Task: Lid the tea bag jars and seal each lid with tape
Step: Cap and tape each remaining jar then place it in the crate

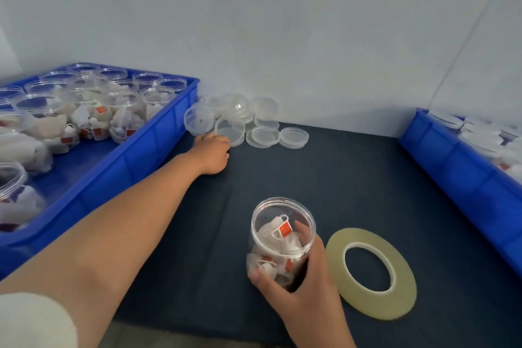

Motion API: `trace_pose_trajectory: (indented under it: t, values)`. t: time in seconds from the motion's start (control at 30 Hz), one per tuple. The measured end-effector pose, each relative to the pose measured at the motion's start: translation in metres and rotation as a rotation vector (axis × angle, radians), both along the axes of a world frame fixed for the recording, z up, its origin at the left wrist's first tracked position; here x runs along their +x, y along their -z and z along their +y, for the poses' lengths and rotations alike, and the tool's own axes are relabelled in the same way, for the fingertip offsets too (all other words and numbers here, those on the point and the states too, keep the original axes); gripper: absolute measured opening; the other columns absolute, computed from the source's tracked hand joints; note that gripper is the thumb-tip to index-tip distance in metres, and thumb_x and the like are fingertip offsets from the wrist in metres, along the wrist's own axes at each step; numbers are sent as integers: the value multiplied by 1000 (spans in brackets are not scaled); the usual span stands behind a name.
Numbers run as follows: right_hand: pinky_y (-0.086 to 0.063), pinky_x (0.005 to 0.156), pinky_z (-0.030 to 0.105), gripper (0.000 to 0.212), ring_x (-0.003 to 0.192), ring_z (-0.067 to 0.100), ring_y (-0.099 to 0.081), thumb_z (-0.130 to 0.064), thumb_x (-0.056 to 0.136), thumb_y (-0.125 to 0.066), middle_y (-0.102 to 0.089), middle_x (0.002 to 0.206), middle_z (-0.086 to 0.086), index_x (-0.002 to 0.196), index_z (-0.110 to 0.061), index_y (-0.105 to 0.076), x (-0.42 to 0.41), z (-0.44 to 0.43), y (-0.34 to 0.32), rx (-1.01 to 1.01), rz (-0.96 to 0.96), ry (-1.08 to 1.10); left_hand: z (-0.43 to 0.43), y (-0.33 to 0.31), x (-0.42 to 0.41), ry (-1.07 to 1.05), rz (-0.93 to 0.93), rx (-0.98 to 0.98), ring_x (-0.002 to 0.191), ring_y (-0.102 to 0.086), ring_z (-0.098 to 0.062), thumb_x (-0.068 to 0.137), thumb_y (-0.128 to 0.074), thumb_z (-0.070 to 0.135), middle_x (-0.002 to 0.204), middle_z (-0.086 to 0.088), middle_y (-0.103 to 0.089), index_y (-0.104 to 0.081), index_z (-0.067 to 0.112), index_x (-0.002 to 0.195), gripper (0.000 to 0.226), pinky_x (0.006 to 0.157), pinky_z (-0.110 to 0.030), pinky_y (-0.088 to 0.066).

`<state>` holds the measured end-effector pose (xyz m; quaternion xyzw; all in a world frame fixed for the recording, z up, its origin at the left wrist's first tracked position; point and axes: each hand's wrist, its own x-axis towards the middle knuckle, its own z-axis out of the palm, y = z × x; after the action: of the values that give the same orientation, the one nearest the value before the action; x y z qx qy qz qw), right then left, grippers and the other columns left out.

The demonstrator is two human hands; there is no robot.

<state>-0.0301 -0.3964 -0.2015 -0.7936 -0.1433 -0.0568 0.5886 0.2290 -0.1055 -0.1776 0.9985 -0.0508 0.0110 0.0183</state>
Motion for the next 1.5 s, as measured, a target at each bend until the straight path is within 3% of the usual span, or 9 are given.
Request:
trace_pose_trajectory:
  t: [0.2, 0.27, 0.47, 0.57, 0.73, 0.97, 1.2, 1.3, 1.5]
  values:
    - [-48, 95, 9, 83, 123, -3, -62, -58, 69, -93, -63, 135, -26, 133, -69, -41, -1, -2, -3, -10, -14, -11, -11, -3, -51, 55, -274, -116, 96, -60, -19, 96, -64, 27, 88, 9, -70, -79, 24, 89, 17, 85, -34, -49]
    - [-45, 94, 4, 81, 123, -6, -60, -58, 71, -94, -61, 134, -28, 134, -66, -42, -1, -3, -4, -25, -14, -4, -11, -2, -77, 34, -229, -255, 90, -60, -10, 93, -73, 35, 86, 18, -67, -69, 32, 104, 12, 76, -29, -46]
    - [-50, 92, 9, 78, 121, -6, -61, -66, 68, -91, -60, 132, -31, 128, -70, -41, -4, -3, -9, -24, 14, 10, 4, 2, -136, 11, -99, -295, 81, -59, -3, 89, -75, 30, 88, 16, -63, -45, 34, 152, 69, 74, -29, -51]
    - [-52, 89, 10, 76, 121, -9, -59, -72, 64, -87, -58, 132, -35, 120, -77, -37, -6, -2, -12, -37, 17, 21, 4, -5, -154, -9, -150, -416, 77, -59, -1, 95, -75, 32, 82, 13, -62, -57, 32, 149, 57, 69, -25, -45]
    - [-51, 89, 6, 77, 120, -10, -58, -74, 63, -86, -57, 131, -39, 121, -76, -36, -7, -3, -13, -42, 30, 7, -5, -34, -179, -182, -335, -1028, 84, -66, 4, 101, -70, 36, 85, 16, -65, -61, 43, 128, 29, 76, -25, -50]
    - [-55, 95, 18, 85, 122, -7, -61, -61, 70, -94, -60, 133, -34, 136, -59, -41, -8, -4, -10, -32, 42, -14, -60, -71, -226, 40, 65, -1877, 70, -67, -5, 99, -70, 26, 86, 4, -69, -74, 22, 132, 33, 69, -22, -58]
    - [-52, 88, 8, 72, 119, -8, -61, -61, 73, -93, -61, 129, -34, 126, -65, -44, -10, 0, -14, -32, 26, -18, -107, -71, -237, 62, -167, -1051, 113, -60, 14, 98, -62, 47, 119, 35, -67, -68, 47, 129, 31, 93, -20, -49]
    - [-53, 89, 10, 74, 120, -7, -61, -60, 74, -92, -61, 130, -33, 129, -61, -44, -10, 0, -14, -32, 29, -21, -104, -75, -235, 54, -236, -807, 111, -54, 12, 99, -63, 46, 117, 26, -59, -66, 45, 132, 33, 89, -18, -45]
    - [-55, 90, 15, 71, 119, 0, -64, -56, 76, -93, -65, 129, -26, 131, -57, -47, -8, 0, -11, -9, 4, -20, -108, -80, -236, 142, -71, -722, 129, -51, 12, 105, -54, 35, 140, 27, -59, -51, 43, 151, 47, 113, -27, -44]
